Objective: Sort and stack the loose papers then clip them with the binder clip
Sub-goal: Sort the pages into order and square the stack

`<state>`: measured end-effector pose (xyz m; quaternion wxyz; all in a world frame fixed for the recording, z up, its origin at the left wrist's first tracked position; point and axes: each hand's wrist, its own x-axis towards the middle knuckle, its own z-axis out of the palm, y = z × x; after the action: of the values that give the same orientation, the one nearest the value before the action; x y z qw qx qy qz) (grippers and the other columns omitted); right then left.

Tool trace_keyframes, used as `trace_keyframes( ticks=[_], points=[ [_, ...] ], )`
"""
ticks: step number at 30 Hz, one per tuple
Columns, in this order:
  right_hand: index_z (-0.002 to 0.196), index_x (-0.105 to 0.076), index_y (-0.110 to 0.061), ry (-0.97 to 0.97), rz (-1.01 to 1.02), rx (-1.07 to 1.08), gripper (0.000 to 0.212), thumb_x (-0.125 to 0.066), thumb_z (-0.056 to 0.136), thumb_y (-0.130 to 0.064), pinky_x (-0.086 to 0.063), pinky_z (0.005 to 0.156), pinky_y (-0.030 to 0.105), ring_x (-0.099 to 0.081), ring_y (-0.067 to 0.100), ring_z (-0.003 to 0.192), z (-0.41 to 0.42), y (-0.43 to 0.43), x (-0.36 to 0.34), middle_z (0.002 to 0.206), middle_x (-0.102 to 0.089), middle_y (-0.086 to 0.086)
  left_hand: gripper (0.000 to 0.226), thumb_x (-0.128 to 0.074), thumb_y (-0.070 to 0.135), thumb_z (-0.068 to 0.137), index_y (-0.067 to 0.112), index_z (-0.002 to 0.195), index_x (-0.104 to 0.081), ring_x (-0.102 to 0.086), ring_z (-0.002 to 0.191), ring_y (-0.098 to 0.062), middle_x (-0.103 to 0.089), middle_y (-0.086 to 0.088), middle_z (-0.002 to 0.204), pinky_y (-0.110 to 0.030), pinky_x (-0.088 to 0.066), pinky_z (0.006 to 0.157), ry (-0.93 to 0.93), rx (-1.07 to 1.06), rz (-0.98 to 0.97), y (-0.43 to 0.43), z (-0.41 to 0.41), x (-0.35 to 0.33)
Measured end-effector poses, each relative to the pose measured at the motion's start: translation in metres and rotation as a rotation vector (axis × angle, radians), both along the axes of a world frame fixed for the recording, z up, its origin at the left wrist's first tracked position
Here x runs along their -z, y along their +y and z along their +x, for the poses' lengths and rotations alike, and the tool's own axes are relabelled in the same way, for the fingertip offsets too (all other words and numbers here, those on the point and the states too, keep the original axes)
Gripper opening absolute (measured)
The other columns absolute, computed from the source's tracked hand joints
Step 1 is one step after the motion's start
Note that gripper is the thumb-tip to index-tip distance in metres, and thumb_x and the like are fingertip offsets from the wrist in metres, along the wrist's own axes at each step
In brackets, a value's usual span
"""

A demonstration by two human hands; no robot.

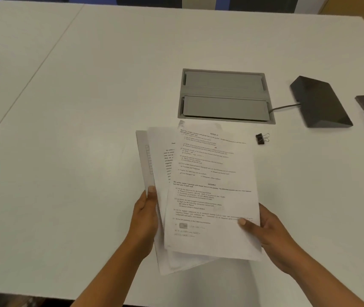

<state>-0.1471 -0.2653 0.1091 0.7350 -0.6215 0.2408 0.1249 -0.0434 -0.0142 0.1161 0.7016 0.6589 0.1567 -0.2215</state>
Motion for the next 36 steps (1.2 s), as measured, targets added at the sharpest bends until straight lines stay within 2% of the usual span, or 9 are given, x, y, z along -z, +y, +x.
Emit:
trace_keyframes(
  ticks=[2,5,10,14,19,24,28,32,36],
  points=[
    [0.129,-0.058,-0.016,0.013,0.02,-0.016,0.043,-0.065,0.087,-0.007,-0.056,0.089,0.038,-0.068,0.023,0.111,0.0,0.001,-0.001,0.123,-0.071,0.003,0.031,-0.048,0.05,0.092,0.031,0.112,-0.063,-0.076,0.089,-0.022,-0.078,0.004,0.101,-0.034,-0.063,0.069,-0.032,0.046,0.006,-0.003,0.0,-0.003],
    [0.122,-0.063,-0.013,0.01,0.003,-0.03,0.043,-0.07,0.081,-0.006,-0.058,0.078,0.032,-0.071,0.023,0.105,0.0,0.0,-0.004,0.116,-0.074,0.004,0.029,-0.071,0.031,0.085,0.023,0.112,-0.064,-0.077,0.087,-0.022,-0.078,0.003,0.102,-0.04,-0.064,0.069,-0.084,0.11,0.034,-0.007,0.001,-0.008],
    [0.123,-0.065,-0.01,-0.059,0.022,0.096,0.043,-0.069,0.08,-0.008,-0.057,0.087,0.039,-0.07,0.025,0.107,0.011,-0.005,-0.009,0.118,-0.073,0.007,0.02,-0.067,0.017,0.09,0.02,0.11,-0.068,-0.076,0.091,-0.024,-0.078,0.002,0.104,-0.04,-0.063,0.073,-0.111,0.253,-0.015,-0.015,0.006,-0.014],
    [0.119,-0.067,-0.012,-0.138,-0.08,0.229,0.045,-0.074,0.075,-0.015,-0.059,0.084,0.038,-0.072,0.023,0.103,0.025,-0.004,-0.015,0.112,-0.075,0.003,0.031,-0.073,0.008,0.085,0.017,0.115,-0.068,-0.074,0.1,-0.023,-0.077,-0.001,0.109,-0.041,-0.062,0.081,-0.176,0.308,0.021,-0.027,0.012,-0.011],
    [0.108,-0.071,-0.02,-0.22,-0.128,0.265,0.037,-0.077,0.071,-0.016,-0.059,0.078,0.037,-0.072,0.024,0.098,0.036,-0.008,-0.024,0.106,-0.076,0.003,0.039,-0.078,0.008,0.081,0.021,0.116,-0.066,-0.07,0.103,-0.021,-0.073,-0.002,0.11,-0.034,-0.062,0.079,-0.315,0.294,0.055,-0.042,0.017,-0.008],
    [0.103,-0.072,-0.036,-0.29,-0.131,0.234,0.041,-0.08,0.068,-0.015,-0.058,0.078,0.034,-0.07,0.018,0.101,0.04,-0.008,-0.027,0.108,-0.075,0.002,0.033,-0.08,0.018,0.08,0.021,0.112,-0.071,-0.072,0.1,-0.017,-0.076,0.001,0.105,-0.037,-0.062,0.08,-0.318,0.257,0.044,-0.05,0.017,-0.003],
    [0.113,-0.068,-0.034,-0.261,-0.126,0.187,0.044,-0.081,0.075,-0.015,-0.056,0.086,0.038,-0.068,0.02,0.108,0.036,-0.008,-0.013,0.115,-0.072,0.003,0.028,-0.073,0.021,0.087,0.021,0.115,-0.07,-0.072,0.101,-0.018,-0.076,0.002,0.106,-0.032,-0.062,0.08,-0.271,0.276,0.067,-0.053,0.012,0.003],
    [0.115,-0.065,-0.037,-0.174,-0.179,0.146,0.043,-0.076,0.078,-0.019,-0.056,0.086,0.034,-0.067,0.015,0.107,0.028,-0.008,0.004,0.115,-0.072,-0.004,0.019,-0.067,0.022,0.092,0.027,0.111,-0.068,-0.071,0.1,-0.02,-0.075,0.001,0.107,-0.037,-0.062,0.084,-0.24,0.277,0.118,-0.05,0.011,0.006],
    [0.114,-0.069,-0.023,-0.1,-0.168,0.132,0.033,-0.07,0.081,-0.02,-0.058,0.082,0.031,-0.071,0.019,0.101,0.018,-0.016,0.004,0.109,-0.076,-0.004,0.017,-0.068,0.018,0.091,0.026,0.105,-0.071,-0.075,0.092,-0.016,-0.078,0.003,0.1,-0.033,-0.063,0.075,-0.183,0.265,0.027,-0.046,0.013,-0.002]
  ],
)
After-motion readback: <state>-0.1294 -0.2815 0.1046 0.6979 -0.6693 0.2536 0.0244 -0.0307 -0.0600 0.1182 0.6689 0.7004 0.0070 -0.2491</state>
